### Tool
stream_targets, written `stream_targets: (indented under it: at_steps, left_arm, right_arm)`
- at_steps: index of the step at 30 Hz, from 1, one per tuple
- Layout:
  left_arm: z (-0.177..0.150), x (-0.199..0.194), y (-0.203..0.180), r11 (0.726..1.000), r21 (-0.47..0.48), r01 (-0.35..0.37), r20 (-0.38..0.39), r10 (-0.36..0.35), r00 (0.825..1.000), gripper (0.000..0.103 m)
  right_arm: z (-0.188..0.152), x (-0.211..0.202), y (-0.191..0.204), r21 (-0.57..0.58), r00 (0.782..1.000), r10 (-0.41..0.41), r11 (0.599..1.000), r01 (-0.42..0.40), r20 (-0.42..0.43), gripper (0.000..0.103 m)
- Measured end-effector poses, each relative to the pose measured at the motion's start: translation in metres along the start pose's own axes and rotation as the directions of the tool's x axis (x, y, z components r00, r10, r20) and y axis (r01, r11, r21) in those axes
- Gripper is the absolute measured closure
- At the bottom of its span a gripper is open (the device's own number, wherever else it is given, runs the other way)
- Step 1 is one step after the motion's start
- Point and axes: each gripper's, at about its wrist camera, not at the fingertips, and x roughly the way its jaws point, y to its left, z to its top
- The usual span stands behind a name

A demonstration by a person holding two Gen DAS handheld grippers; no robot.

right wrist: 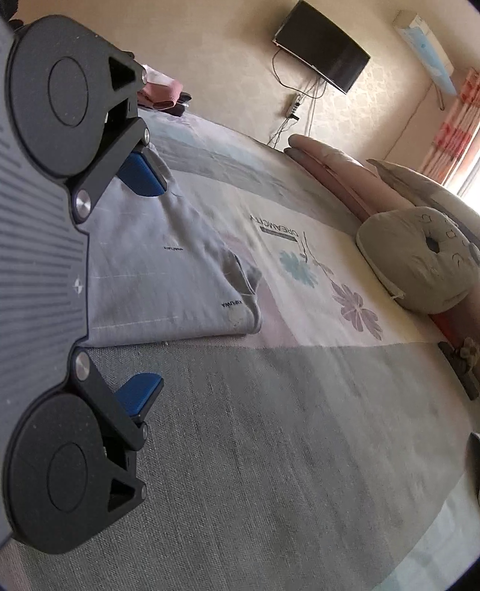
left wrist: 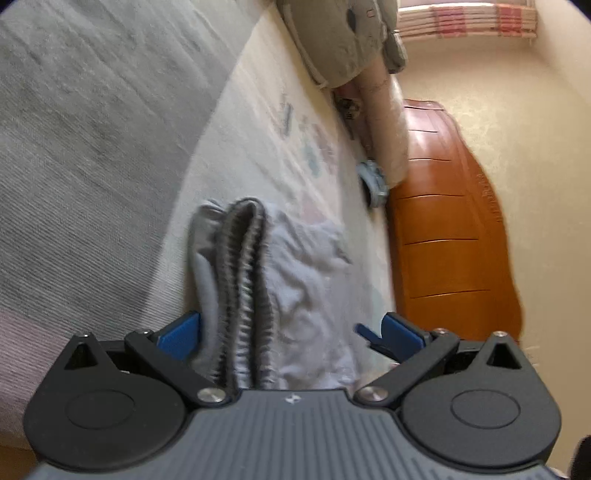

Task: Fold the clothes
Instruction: 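Position the open left tool around the folded edge of the grey sweatpants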

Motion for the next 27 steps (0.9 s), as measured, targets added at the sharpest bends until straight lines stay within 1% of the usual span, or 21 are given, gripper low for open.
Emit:
stream_targets:
  at_steps: [2, 4, 7, 8, 11, 13, 15, 16, 17, 20, 22, 25, 27]
  left_arm:
    - [-0.001, 0.003, -0.003, 1.000, 0.010, -0.020, -0.002, 0.020, 1.000, 0.001]
    - [-0.003, 0.003, -0.009, 0.997, 0.040, -0.061, 0.003, 0.061, 0.998, 0.001]
    - [-0.003, -0.005, -0.020, 0.987, 0.085, -0.136, 0.046, 0.132, 0.990, 0.001]
    - [-0.002, -0.009, -0.021, 0.986, 0.088, -0.140, 0.064, 0.135, 0.989, 0.001]
    - [0.002, -0.019, -0.019, 0.994, 0.070, -0.088, 0.118, 0.080, 0.990, 0.001]
    - [0.006, -0.014, -0.012, 0.995, 0.055, -0.080, 0.104, 0.074, 0.992, 0.001]
    - [0.011, -0.004, -0.004, 0.993, 0.036, -0.109, 0.091, 0.105, 0.990, 0.001]
    - [0.013, -0.001, -0.001, 0.994, 0.026, -0.103, 0.089, 0.100, 0.991, 0.001]
    - [0.015, 0.000, 0.000, 0.996, 0.022, -0.081, 0.086, 0.079, 0.993, 0.001]
    - [0.018, 0.006, 0.000, 0.998, 0.004, -0.059, 0.041, 0.059, 0.997, 0.001]
    - [0.015, 0.011, -0.001, 0.998, 0.012, -0.054, 0.015, 0.054, 0.998, 0.001]
    - [0.007, 0.017, -0.001, 0.999, 0.012, -0.032, -0.051, 0.032, 0.998, 0.001]
    - [0.006, 0.020, -0.004, 0.999, 0.032, -0.035, -0.059, 0.036, 0.998, 0.001]
  right_arm:
    - [-0.002, 0.002, 0.005, -0.020, 1.000, 0.001, 1.000, -0.001, -0.009, 0.000]
    - [-0.003, 0.003, 0.014, -0.054, 1.000, -0.011, 0.998, 0.011, -0.013, 0.000]
    - [-0.004, 0.007, 0.042, -0.157, 1.000, -0.013, 0.988, 0.009, -0.025, 0.000]
    - [-0.006, 0.012, 0.056, -0.207, 0.999, -0.014, 0.978, 0.006, -0.040, 0.000]
    - [-0.012, 0.030, 0.091, -0.341, 0.997, -0.015, 0.940, -0.013, -0.078, 0.000]
    - [-0.018, 0.044, 0.109, -0.396, 0.995, -0.008, 0.917, -0.034, -0.104, 0.000]
    - [-0.024, 0.057, 0.120, -0.405, 0.992, 0.000, 0.913, -0.051, -0.125, 0.000]
    - [-0.026, 0.058, 0.122, -0.404, 0.992, 0.003, 0.913, -0.055, -0.129, 0.000]
    - [-0.029, 0.059, 0.124, -0.402, 0.991, 0.007, 0.913, -0.060, -0.132, 0.000]
    - [-0.034, 0.058, 0.129, -0.400, 0.990, 0.009, 0.914, -0.064, -0.139, 0.000]
    - [-0.036, 0.053, 0.127, -0.396, 0.991, -0.003, 0.917, -0.050, -0.132, 0.000]
    - [-0.035, 0.048, 0.123, -0.375, 0.993, -0.017, 0.926, -0.029, -0.119, 0.000]
    - [-0.034, 0.046, 0.121, -0.365, 0.993, -0.016, 0.931, -0.026, -0.113, 0.000]
